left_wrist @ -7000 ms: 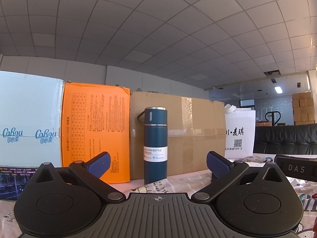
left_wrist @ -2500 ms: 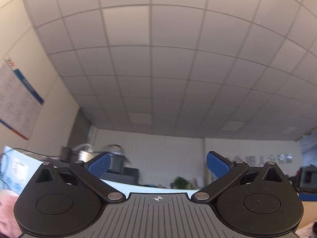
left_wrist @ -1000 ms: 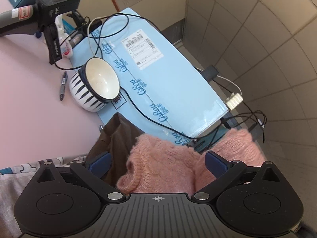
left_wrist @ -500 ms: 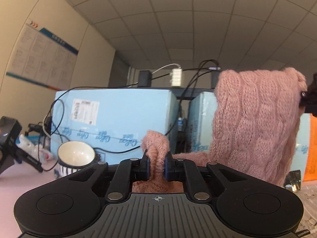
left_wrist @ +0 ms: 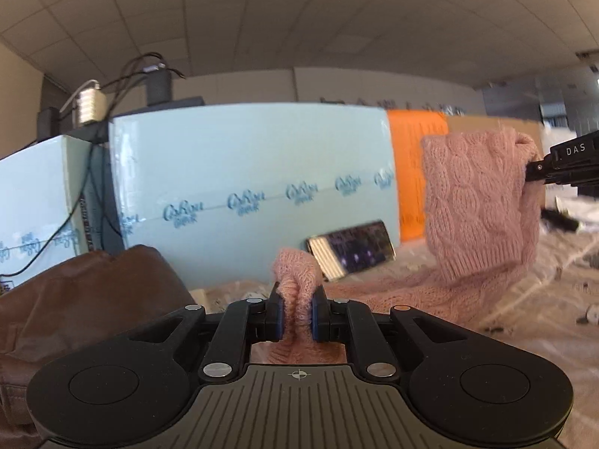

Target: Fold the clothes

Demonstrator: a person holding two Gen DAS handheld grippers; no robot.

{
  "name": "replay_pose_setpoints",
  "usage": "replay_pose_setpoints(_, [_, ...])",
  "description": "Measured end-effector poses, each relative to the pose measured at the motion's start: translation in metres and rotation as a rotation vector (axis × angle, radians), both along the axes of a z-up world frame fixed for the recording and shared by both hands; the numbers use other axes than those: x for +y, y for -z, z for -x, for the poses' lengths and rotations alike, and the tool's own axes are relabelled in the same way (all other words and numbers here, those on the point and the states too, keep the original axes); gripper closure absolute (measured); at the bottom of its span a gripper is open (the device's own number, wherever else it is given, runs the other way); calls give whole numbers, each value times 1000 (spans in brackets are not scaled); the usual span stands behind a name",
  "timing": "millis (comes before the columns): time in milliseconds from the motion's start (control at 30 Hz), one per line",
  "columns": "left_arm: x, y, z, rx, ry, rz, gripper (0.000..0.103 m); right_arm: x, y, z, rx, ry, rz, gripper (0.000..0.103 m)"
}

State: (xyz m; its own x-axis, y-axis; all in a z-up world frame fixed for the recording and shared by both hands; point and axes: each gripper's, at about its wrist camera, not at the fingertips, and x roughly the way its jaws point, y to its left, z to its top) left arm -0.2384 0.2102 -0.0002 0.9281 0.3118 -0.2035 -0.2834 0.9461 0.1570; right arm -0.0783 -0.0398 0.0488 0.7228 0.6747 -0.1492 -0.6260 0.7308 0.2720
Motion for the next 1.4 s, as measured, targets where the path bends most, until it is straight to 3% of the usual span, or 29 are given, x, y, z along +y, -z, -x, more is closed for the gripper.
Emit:
replay_pose_setpoints(67, [-2,3,-4,35,10,-14,90,-20,25,-9,47,59,73,86])
replay_pose_setpoints(133, [0,5,-7,73,-6,3,85,-39,43,-15,91,124,123,67])
replay_pose_setpoints(200, [4,6,-8,98,-29,29,81,-50,48,-17,96,168,144,60])
replay_pose_setpoints(233, [6,5,-9,107,-40,43,78,-53,48,-17,86,184,150,52])
replay_pose_setpoints(267, [6,5,-8,105,-64,38,71,-55,48,-15,61,188,148,45])
replay_pose_setpoints(300, [7,4,-6,103,-87,34,58,-57,46,-12,33,179,146,25])
replay_pose_setpoints(333, [7,4,-5,100,-110,30,51,-57,43,-9,-13,150,151,13])
replay_pose_setpoints(367, [7,1,-3,89,-128,18,40,-57,40,-6,-61,118,158,11])
replay_pose_setpoints(467, [4,-7,-1,57,-143,2,29,-41,32,-1,-170,23,258,4])
replay_pose_setpoints(567, [-1,-17,-5,38,-106,-10,19,-21,28,-5,-224,-54,369,3])
replay_pose_setpoints(633, [-6,-22,-13,50,-46,-36,15,-6,28,-18,-204,-102,455,3])
replay_pose_setpoints(733, [-12,-23,-34,132,91,-37,13,10,35,-45,-143,-171,557,3])
replay_pose_setpoints(833, [-18,-14,-63,262,201,-25,13,12,44,-66,-91,-150,574,3])
replay_pose_setpoints(967, [-18,1,-97,405,293,35,13,-4,58,-88,13,-101,513,7])
replay_pose_setpoints(1000, [-17,5,-101,417,304,61,13,-9,60,-93,44,-76,490,16])
replay_pose_setpoints(1033, [-16,9,-105,428,316,86,13,-16,61,-98,72,-53,463,35])
replay_pose_setpoints(1133, [-12,11,-107,414,327,128,13,-36,60,-110,151,10,372,72])
replay_pose_setpoints(1300, [-8,4,-108,394,362,163,13,-73,55,-122,254,103,201,81])
replay_pose_setpoints(1367, [-8,0,-111,395,381,160,13,-88,56,-126,311,162,139,79])
replay_pose_setpoints(1400, [-8,-2,-113,395,391,159,13,-97,57,-128,341,191,104,71])
